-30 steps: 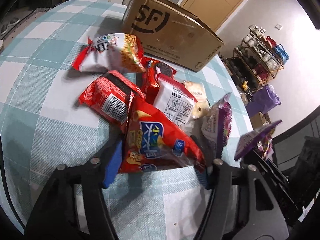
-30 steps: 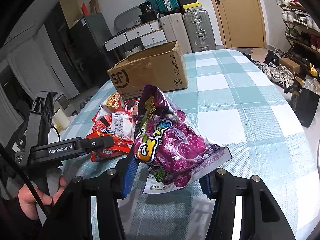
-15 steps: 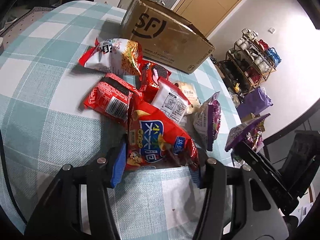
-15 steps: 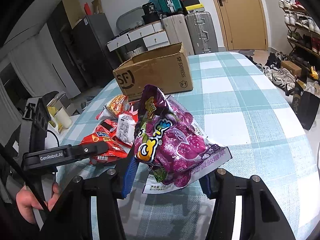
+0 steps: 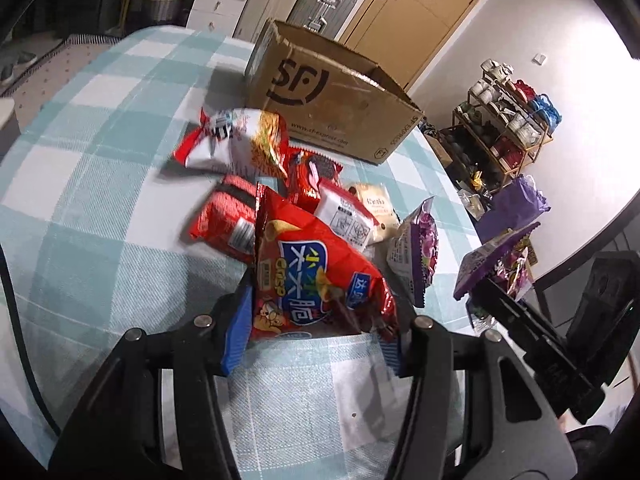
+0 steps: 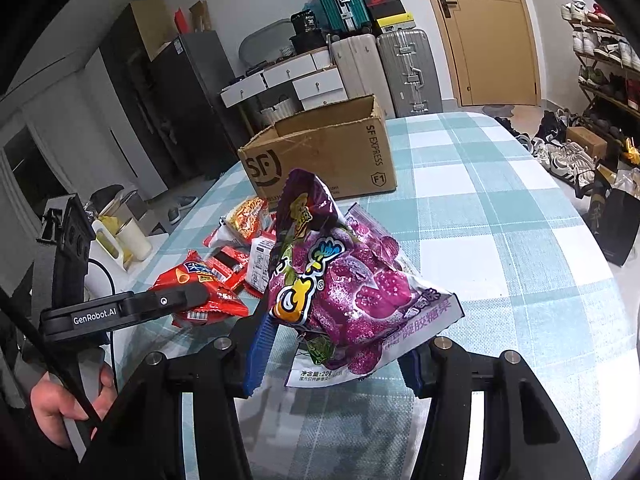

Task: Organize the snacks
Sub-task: 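Lift the grape bag with the right gripper while the left lifts the red packet toward the box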

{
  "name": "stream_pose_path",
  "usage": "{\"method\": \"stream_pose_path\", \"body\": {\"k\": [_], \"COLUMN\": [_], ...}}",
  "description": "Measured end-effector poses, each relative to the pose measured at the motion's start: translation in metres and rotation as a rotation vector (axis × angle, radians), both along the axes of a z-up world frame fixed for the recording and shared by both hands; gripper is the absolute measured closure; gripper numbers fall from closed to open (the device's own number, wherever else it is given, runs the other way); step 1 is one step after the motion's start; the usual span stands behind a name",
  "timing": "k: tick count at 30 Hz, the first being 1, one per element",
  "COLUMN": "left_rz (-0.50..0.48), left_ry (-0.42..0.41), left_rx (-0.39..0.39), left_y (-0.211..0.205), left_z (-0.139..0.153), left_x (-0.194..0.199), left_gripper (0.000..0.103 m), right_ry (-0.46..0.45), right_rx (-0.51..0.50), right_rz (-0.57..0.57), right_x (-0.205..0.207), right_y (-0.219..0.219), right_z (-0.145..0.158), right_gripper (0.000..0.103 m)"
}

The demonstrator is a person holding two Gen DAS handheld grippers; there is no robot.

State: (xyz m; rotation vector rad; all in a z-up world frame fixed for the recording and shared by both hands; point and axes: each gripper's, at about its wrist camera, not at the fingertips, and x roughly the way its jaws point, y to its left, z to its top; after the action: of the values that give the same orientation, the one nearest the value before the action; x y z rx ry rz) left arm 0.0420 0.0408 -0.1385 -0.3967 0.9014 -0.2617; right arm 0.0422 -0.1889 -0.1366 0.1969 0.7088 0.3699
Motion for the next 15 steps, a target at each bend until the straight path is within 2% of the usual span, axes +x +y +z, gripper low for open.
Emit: {"method": "stream_pose_path", "body": {"k": [9,15], "left_rz": [0.025,0.006], "left_ry": [-0.106,-0.160], "left_rx": [0.052,0.087], "left_y": [0.016,0.021], "left_z": [0.034,0.061], "left_x": [-0.001,0.006], "left_gripper": [0.052,0.052], "right_ry": [-0.050,-0.092], "right_rx": [0.016,0.028], "right_rz": [0.022,0.042], "right_x": [0.005,0.015], "right_y": [0.004,0.008], "right_z": [0.023,0.048], "right_gripper": [0.049,0.049]}}
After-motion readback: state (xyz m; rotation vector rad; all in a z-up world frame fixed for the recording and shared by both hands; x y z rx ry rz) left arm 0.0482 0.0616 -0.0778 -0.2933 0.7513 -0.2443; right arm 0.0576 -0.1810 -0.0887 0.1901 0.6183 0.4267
